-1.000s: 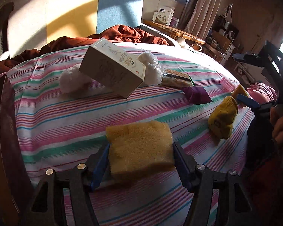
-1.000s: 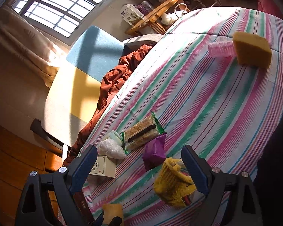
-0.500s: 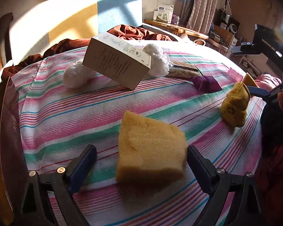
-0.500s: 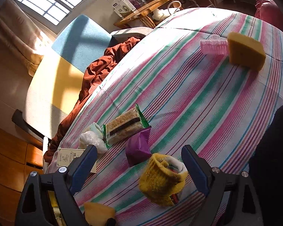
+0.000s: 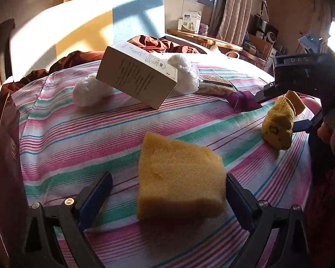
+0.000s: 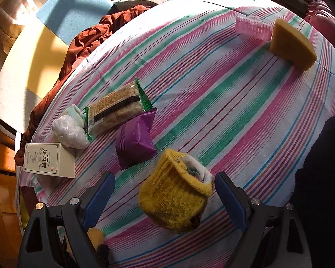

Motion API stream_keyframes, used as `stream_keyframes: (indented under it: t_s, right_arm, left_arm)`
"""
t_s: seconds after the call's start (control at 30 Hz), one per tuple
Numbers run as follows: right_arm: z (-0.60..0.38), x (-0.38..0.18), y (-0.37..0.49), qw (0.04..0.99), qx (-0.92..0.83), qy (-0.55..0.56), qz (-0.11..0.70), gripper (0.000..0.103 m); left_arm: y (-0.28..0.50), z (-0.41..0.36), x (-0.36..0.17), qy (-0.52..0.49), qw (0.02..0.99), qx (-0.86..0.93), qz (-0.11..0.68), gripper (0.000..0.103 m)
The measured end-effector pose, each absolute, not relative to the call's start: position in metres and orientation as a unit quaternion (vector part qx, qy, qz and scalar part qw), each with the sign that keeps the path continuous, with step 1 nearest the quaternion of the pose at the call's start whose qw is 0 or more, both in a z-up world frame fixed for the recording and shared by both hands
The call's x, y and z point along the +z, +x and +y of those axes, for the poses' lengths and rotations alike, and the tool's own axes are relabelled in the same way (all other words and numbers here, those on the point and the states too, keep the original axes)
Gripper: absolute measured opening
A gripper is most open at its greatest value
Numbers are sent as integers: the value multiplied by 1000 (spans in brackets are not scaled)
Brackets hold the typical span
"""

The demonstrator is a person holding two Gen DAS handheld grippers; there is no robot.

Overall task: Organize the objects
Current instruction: 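Lift the beige sponge with the left tool while the right tool grasps the yellow knitted sock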

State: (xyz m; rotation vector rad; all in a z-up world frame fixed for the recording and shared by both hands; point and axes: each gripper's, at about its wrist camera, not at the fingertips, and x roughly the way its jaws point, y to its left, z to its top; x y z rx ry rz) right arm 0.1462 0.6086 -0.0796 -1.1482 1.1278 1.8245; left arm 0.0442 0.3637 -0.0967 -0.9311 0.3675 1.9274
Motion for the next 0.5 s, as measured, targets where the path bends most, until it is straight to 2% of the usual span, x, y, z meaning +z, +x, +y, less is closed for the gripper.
stream_keyframes:
  t_s: [0.13, 0.17, 0.2, 0.23, 0.3, 0.5]
  right_arm:
    - [601, -85, 135, 326, 703, -478, 414, 90]
    - [597, -86, 129, 317, 707, -490, 399, 76]
    - [593, -86, 123, 311, 711, -501, 383, 50]
    - [589, -87, 119, 305, 715, -508, 371, 43]
    - [581, -85, 111, 290, 729, -516, 343, 39]
    - [557, -85, 93, 256, 753, -540, 277, 38]
  left_arm:
    - [44, 362, -96, -380, 469, 784, 142, 98]
    - [44, 362, -96, -380, 470, 784, 140, 98]
    - [43, 362, -96, -381, 471, 784, 139, 98]
    - [43, 361, -96, -381, 471, 784, 137, 99]
    - [43, 361, -96, -381, 472, 783, 135, 99]
    - [43, 360, -97, -381, 473, 783, 131, 99]
